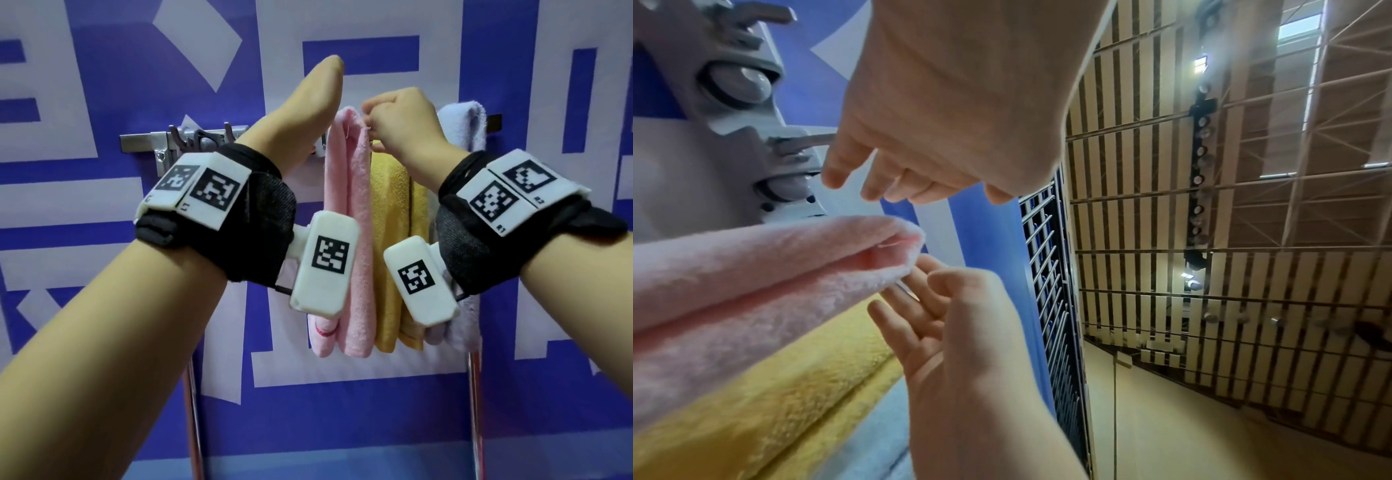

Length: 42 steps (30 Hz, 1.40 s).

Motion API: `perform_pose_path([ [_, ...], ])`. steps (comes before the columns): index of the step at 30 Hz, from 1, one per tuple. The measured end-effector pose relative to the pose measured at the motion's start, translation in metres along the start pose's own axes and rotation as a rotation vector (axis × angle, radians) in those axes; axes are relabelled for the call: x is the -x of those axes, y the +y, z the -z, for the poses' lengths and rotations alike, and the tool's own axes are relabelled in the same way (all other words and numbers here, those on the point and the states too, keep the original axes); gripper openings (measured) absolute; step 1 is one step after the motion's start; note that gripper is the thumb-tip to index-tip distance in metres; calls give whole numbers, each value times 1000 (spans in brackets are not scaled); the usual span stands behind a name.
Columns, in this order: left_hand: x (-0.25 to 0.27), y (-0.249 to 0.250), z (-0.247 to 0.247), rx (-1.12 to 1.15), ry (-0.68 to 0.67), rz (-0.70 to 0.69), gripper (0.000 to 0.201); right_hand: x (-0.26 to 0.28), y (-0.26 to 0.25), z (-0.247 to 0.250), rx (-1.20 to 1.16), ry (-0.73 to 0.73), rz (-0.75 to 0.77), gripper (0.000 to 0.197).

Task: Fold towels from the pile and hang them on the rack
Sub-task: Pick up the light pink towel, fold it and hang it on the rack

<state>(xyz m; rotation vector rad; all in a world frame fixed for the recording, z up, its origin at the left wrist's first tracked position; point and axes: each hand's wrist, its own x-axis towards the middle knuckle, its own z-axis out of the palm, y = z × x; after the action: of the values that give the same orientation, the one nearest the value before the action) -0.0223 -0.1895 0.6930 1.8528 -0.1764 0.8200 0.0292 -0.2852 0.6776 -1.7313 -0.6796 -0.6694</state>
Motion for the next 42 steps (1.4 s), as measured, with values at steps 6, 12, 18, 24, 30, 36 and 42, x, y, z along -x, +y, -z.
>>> perform_pose_path([
  [6,7,-14,4,-66,-144,121,74,13,4,-9,11,-141,17,14],
  [12,8,-23,11,91,-216,191,57,13,-1,-12,-244,-276,-140,47],
  [18,12,-25,12,148,-236,164,55,21,8,-8,-365,-240,-205,45],
  [24,36,-51,1,147,-243,250,47,52,36,-10,-399,-303,-249,41],
  [30,70,-108,-23,180,-256,404,36,101,75,-11,-401,-246,-433,38],
  [36,126,-186,-57,214,-269,630,29,170,133,-23,-251,-333,-640,33],
  [42,177,-249,-82,242,-311,759,47,237,186,-37,-205,-405,-848,23],
])
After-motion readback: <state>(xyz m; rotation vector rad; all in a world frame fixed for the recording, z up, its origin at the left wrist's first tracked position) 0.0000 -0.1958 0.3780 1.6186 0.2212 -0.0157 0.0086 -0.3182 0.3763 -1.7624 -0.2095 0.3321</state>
